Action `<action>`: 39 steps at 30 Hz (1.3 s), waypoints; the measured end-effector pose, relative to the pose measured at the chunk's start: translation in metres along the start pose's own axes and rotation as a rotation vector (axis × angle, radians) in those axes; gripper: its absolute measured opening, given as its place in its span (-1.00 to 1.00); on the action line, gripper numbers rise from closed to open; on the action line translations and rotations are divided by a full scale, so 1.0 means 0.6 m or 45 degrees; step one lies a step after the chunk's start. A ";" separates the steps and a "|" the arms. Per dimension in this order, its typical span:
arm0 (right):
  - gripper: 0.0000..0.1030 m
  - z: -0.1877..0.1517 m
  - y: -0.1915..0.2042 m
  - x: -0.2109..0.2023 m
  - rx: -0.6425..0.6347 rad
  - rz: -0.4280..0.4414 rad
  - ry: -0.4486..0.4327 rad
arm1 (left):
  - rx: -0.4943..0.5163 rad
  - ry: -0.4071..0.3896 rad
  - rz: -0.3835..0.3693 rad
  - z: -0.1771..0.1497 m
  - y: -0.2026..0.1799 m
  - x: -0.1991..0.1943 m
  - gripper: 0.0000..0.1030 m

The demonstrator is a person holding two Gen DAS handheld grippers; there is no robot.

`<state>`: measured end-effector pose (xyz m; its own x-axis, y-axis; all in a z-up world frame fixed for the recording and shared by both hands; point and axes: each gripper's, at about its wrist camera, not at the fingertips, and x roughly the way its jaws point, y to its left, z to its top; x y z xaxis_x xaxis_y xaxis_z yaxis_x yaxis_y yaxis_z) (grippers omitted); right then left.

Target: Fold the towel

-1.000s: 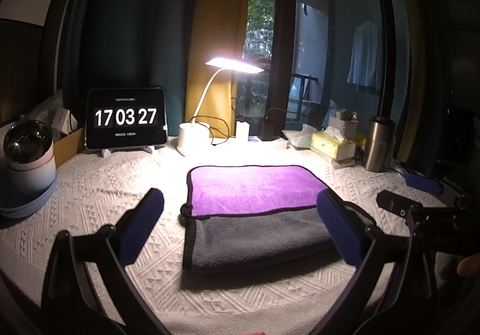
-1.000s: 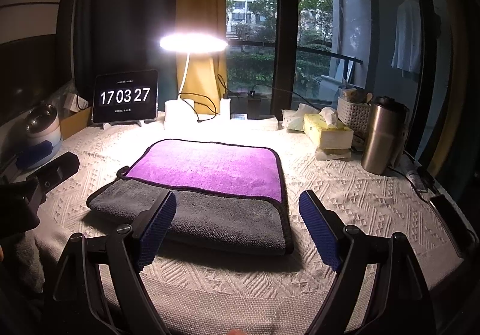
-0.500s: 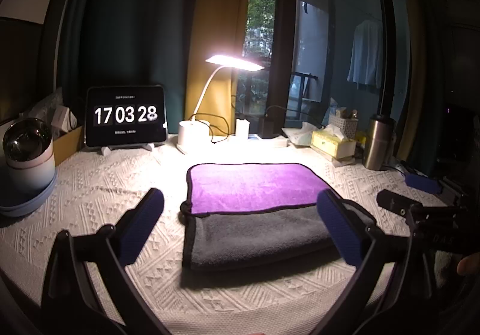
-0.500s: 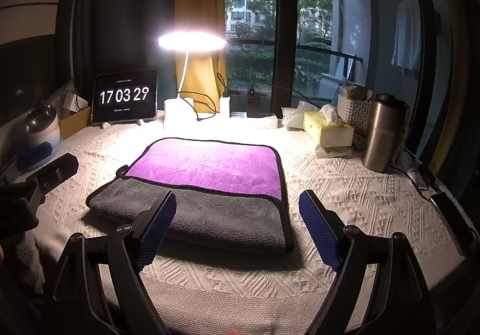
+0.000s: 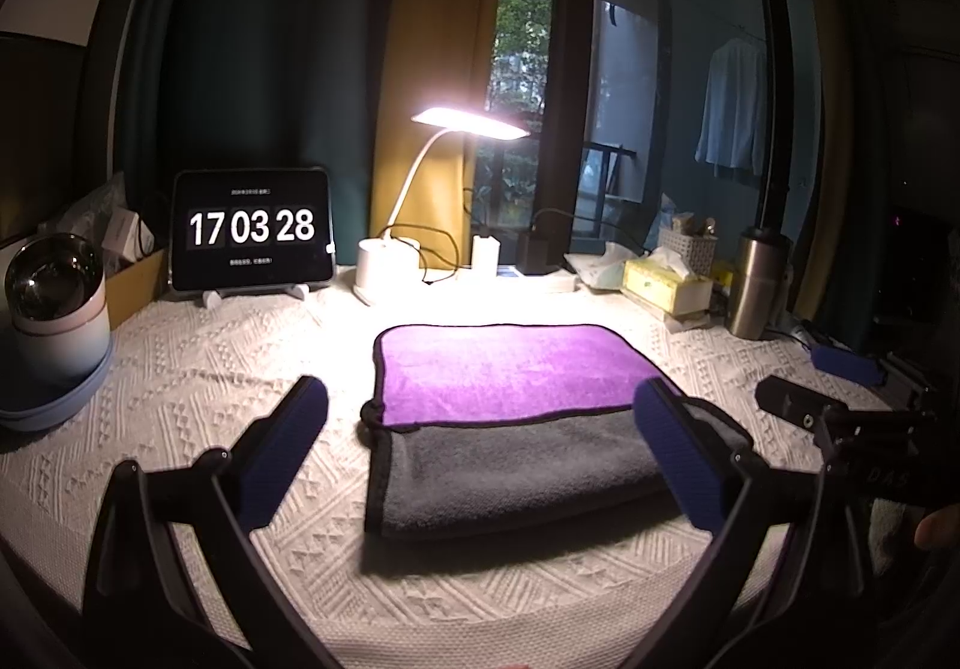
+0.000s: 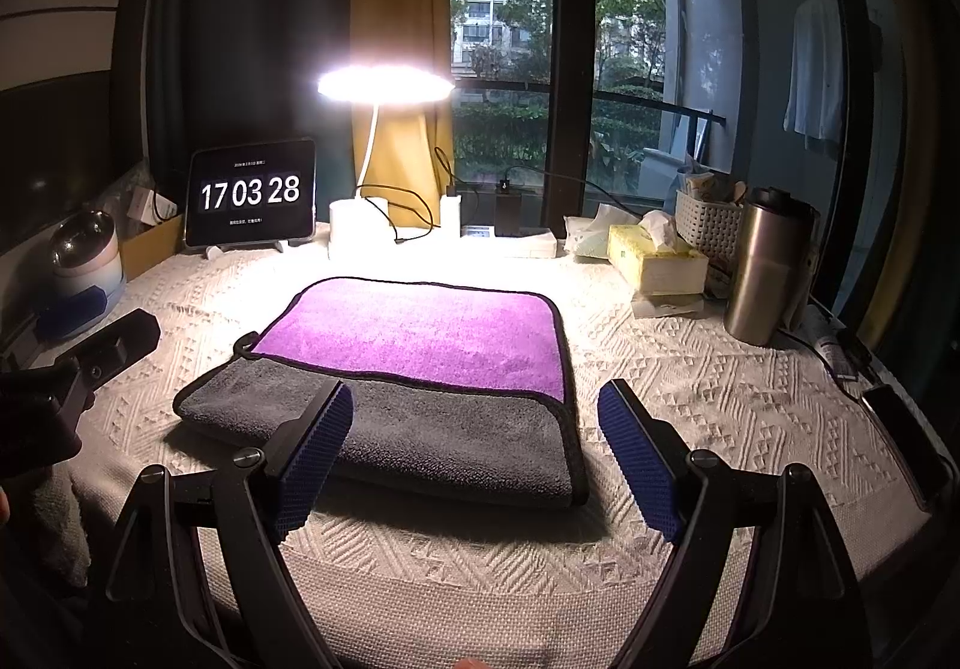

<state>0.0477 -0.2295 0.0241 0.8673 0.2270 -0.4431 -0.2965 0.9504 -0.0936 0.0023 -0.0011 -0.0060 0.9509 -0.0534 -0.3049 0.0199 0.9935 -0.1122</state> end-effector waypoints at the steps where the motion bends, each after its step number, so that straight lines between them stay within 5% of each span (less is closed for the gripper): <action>1: 0.68 0.000 0.000 0.000 0.001 0.000 -0.002 | 0.000 -0.001 0.000 0.000 0.000 0.000 0.99; 22: 0.68 0.004 -0.009 0.018 0.006 0.018 0.002 | -0.013 0.076 0.009 0.008 0.011 0.036 0.99; 39: 0.56 0.008 -0.080 0.110 0.087 0.044 0.152 | -0.178 0.410 0.010 -0.003 0.078 0.162 0.97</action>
<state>0.1211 -0.2588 0.0039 0.8023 0.2365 -0.5481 -0.2937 0.9557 -0.0174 0.0952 0.0403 -0.0425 0.8041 -0.0971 -0.5865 -0.0507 0.9718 -0.2303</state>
